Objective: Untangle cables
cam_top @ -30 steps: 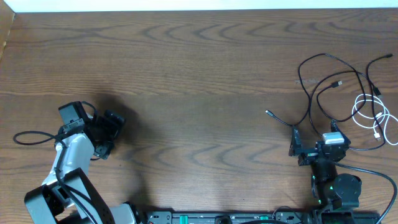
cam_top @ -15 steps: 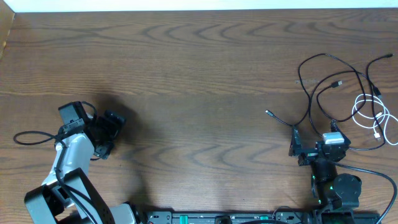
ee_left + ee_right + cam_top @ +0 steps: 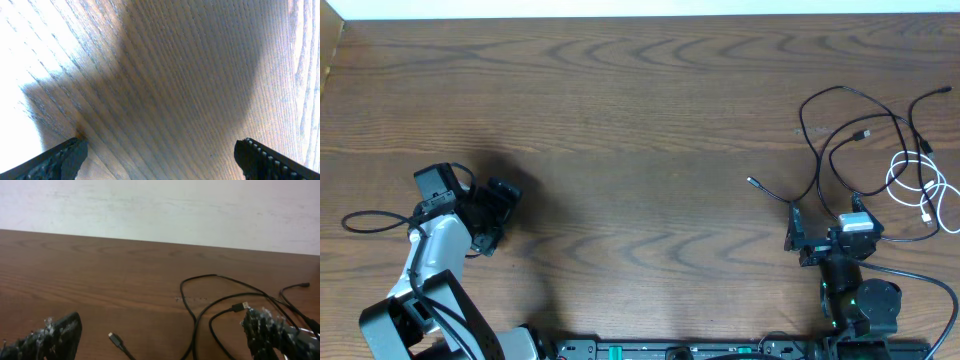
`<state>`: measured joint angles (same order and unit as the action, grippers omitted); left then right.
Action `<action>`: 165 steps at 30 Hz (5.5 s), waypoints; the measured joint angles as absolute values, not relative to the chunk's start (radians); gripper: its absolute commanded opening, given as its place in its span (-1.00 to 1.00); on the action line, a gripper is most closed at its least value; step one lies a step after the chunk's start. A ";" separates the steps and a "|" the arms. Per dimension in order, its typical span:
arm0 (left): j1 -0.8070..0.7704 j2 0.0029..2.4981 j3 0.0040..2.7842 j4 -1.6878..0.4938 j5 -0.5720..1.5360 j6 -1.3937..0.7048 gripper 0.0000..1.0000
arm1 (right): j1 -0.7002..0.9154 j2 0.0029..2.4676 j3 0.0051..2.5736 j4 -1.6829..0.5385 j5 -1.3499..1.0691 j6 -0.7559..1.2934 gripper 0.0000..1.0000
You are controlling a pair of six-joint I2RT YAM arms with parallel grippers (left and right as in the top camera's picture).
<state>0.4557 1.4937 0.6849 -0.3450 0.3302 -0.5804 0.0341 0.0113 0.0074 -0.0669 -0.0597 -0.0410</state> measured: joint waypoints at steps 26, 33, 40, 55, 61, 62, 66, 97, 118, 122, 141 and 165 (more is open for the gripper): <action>0.456 1.494 0.685 -0.345 0.330 -0.580 0.99 | 0.034 0.011 0.007 -0.067 -0.059 -0.041 0.99; 0.456 1.494 0.685 -0.345 0.330 -0.580 0.99 | 0.034 0.011 0.007 -0.067 -0.059 -0.041 0.98; 0.456 1.494 0.685 -0.348 0.330 -0.576 0.99 | 0.034 0.011 0.007 -0.067 -0.059 -0.041 0.99; 0.455 1.464 0.665 -0.450 0.289 -0.534 0.99 | 0.034 0.011 0.007 -0.067 -0.059 -0.041 0.98; 0.455 1.442 0.634 -0.437 0.284 -0.522 0.99 | 0.034 0.011 0.007 -0.067 -0.059 -0.041 0.98; 0.455 1.440 0.631 -0.433 0.284 -0.523 0.99 | 0.034 0.011 0.007 -0.067 -0.059 -0.041 0.98; 0.455 1.433 0.622 -0.424 0.283 -0.523 0.99 | 0.034 0.011 0.007 -0.067 -0.059 -0.041 0.98; 0.455 1.427 0.609 -0.377 0.274 -0.527 0.99 | 0.034 0.011 0.007 -0.067 -0.059 -0.041 0.99; 0.424 1.418 0.551 -0.172 0.222 -0.523 0.99 | 0.034 0.011 0.007 -0.067 -0.060 -0.041 0.98; 0.397 1.421 0.506 -0.027 0.203 -0.518 0.99 | 0.034 0.012 0.007 -0.067 -0.059 -0.041 0.98; 0.056 1.320 0.353 0.323 0.203 -0.186 0.99 | 0.034 0.011 0.007 -0.067 -0.059 -0.041 0.99; 0.105 0.958 0.009 0.382 0.177 -0.148 0.99 | 0.035 0.011 0.007 -0.067 -0.059 -0.041 0.99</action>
